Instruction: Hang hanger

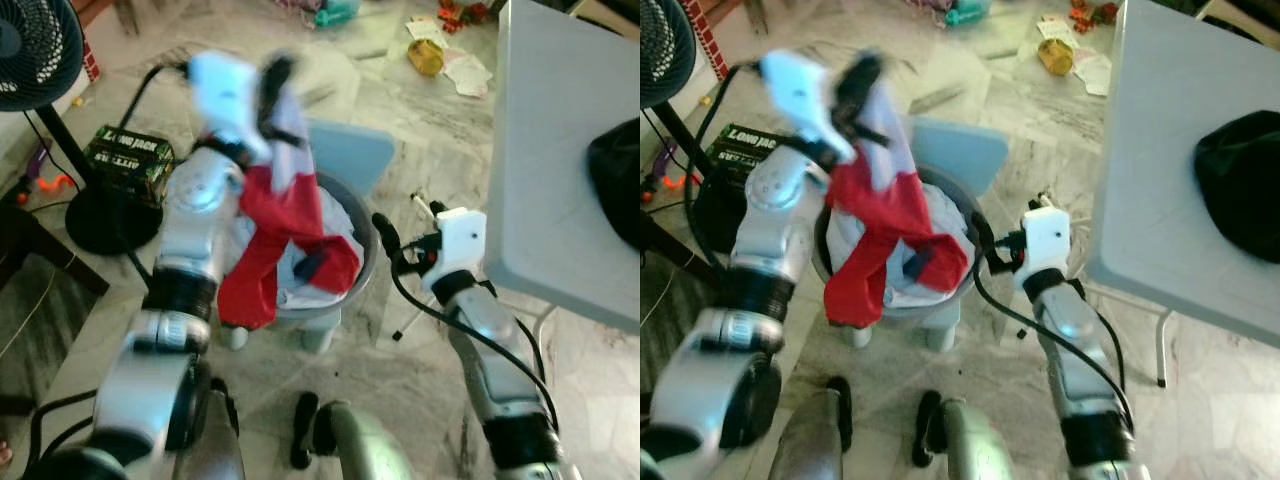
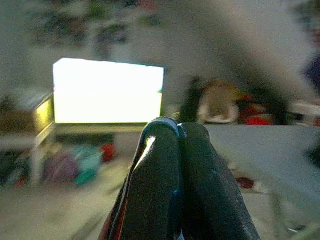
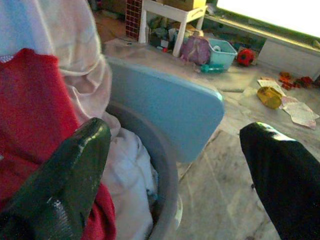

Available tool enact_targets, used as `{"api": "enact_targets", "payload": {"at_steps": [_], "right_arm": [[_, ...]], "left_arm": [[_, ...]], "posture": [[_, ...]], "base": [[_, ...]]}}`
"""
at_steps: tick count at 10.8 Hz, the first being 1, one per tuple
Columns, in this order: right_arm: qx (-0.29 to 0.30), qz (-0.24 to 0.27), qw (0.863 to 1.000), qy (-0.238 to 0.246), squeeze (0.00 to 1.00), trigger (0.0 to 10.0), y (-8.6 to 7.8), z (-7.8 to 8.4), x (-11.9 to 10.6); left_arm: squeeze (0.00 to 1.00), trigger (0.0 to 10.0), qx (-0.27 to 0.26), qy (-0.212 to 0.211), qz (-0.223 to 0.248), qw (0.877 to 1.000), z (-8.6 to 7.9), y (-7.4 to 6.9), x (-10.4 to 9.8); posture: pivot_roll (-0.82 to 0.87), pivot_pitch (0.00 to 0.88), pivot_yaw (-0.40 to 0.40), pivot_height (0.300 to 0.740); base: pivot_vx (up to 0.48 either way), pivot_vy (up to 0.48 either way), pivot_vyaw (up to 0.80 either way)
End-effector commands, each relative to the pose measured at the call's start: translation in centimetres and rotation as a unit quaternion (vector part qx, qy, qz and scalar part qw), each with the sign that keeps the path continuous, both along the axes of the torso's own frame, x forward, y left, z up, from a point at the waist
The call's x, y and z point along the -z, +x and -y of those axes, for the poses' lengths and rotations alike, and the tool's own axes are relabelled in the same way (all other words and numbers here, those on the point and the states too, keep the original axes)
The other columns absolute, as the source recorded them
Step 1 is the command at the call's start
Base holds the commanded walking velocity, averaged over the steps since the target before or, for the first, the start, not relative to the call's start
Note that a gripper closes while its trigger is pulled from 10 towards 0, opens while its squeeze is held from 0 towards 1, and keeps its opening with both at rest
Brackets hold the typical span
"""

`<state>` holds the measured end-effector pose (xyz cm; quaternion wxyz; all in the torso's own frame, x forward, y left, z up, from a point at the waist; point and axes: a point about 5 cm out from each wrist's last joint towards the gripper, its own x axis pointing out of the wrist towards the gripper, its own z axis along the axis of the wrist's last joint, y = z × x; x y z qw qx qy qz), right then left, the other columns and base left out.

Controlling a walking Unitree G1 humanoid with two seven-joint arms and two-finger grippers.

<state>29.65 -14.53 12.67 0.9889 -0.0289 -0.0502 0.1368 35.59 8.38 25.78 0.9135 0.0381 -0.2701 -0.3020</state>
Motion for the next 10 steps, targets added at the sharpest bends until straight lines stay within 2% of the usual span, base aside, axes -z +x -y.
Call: {"api": "enact_targets", "payload": {"at_steps": [1, 2, 3, 4, 5, 6, 7, 8, 9, 10], "right_arm": [[0.01, -0.005, 1.0, -0.001, 0.0, 10.0, -0.1, 0.4, 0.5], [0.012, -0.005, 1.0, 0.001, 0.0, 10.0, 0.2, 0.4, 0.8], [0.013, -0.006, 1.0, 0.002, 0.0, 10.0, 0.4, 0.2, 1.0], [0.013, -0.006, 1.0, 0.004, 0.0, 10.0, 0.5, 0.0, 1.0], [0.014, -0.006, 1.0, 0.004, 0.0, 10.0, 0.4, 0.1, 1.2], [0.016, -0.009, 1.0, 0.002, 0.0, 10.0, 0.2, 0.3, 1.4], [0.018, -0.013, 1.0, -0.004, 0.0, 10.0, 0.1, 0.6, 1.7], [0.015, -0.014, 1.0, -0.005, 0.0, 10.0, 0.1, 0.6, 1.8], [0.013, -0.014, 1.0, -0.006, 0.0, 10.0, 0.2, 0.5, 1.8], [0.011, -0.013, 1.0, -0.006, 0.0, 10.0, 0.5, 0.3, 1.7]], "left_arm": [[0.0, 0.0, 0.035, 0.047, 0.034, 0.998, 1.3, -1.2, -1.1], [0.0, 0.0, 0.092, 0.093, 0.076, 0.989, 2.8, -3.7, -2.8], [0.0, 0.0, 0.105, 0.126, 0.077, 0.983, 2.7, -4.5, -2.2], [0.0, 0.0, 0.077, 0.119, 0.028, 0.989, 1.3, -4.0, 0.2], [0.0, 0.0, -0.001, 0.111, -0.071, 0.991, -1.6, -3.4, 5.2], [0.0, 0.0, -0.03, 0.123, -0.12, 0.985, -2.9, -3.7, 8.2], [0.0, 0.0, -0.075, 0.132, -0.195, 0.969, -4.5, -5.0, 12.3], [0.0, 0.0, -0.111, 0.125, -0.229, 0.959, -5.6, -5.7, 14.3], [0.0, 0.0, -0.134, 0.131, -0.238, 0.953, -6.2, -5.9, 14.9], [0.0, 0.0, -0.134, 0.147, -0.254, 0.947, -6.4, -6.0, 15.8]], "posture": [[0.02, 0.186, -0.143, 0.74], [0.05, 0.18, -0.137, 0.74], [0.06, 0.177, -0.133, 0.74], [0.06, 0.176, -0.13, 0.74], [0.06, 0.177, -0.13, 0.74], [0.06, 0.182, -0.13, 0.74], [0.06, 0.188, -0.139, 0.74], [0.06, 0.19, -0.144, 0.74], [0.06, 0.191, -0.145, 0.74], [0.07, 0.191, -0.145, 0.74]], "base": [[0.0, 0.0, 0.0], [0.0, 0.0, 0.0], [0.0, 0.0, 0.0], [0.0, 0.0, 0.0], [0.0, 0.0, 0.0], [0.0, 0.0, 0.0], [0.0, 0.0, 0.0], [0.0, 0.0, 0.0], [0.0, 0.0, 0.0], [0.0, 0.0, 0.0]]}}
